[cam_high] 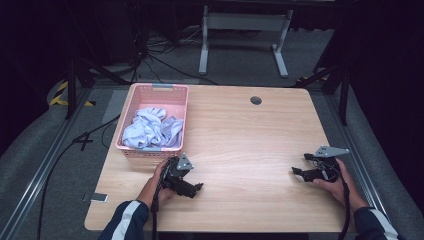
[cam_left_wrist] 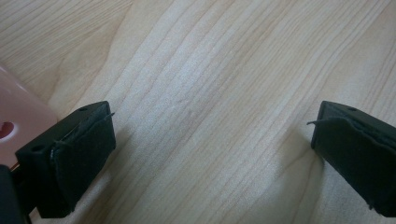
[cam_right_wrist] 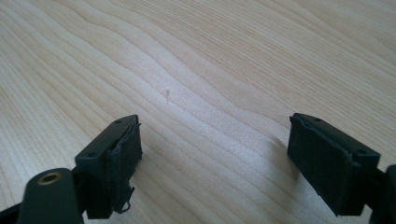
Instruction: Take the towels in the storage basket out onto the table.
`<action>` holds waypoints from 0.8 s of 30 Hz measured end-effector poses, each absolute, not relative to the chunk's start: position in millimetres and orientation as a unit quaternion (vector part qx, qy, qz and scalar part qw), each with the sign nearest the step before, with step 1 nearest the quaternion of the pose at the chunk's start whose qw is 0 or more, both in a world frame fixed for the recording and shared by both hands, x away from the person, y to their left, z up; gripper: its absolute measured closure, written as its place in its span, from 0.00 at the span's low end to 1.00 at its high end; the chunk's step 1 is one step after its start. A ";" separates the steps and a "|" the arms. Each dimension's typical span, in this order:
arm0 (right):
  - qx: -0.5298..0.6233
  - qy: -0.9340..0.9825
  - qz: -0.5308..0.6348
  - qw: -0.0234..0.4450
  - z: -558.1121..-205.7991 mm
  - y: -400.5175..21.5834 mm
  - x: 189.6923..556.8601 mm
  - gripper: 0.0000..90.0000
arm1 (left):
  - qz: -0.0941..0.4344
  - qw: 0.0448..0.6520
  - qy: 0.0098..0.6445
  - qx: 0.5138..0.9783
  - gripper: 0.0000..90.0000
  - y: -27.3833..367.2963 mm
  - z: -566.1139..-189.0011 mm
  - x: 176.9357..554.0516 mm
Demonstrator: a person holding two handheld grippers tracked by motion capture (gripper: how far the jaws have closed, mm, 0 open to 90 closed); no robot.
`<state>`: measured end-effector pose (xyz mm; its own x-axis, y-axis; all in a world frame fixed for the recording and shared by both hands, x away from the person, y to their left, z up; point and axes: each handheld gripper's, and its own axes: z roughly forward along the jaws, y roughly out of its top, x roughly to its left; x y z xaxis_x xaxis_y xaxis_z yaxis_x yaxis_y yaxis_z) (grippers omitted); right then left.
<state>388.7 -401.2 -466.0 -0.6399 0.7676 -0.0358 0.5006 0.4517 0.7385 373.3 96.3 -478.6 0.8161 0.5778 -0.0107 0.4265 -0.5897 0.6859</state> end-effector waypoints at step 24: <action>0.379 0.834 0.357 0.184 -465.9 -401.7 391.0 0.17 | 0.117 0.373 0.263 0.882 0.26 124.3 -451.6 364.6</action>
<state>391.0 -401.7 -465.9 -0.6459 0.7625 -0.0360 0.4999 0.4581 0.7350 364.6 124.3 -451.6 0.8344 0.5510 0.0098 0.3768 -0.5835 0.7194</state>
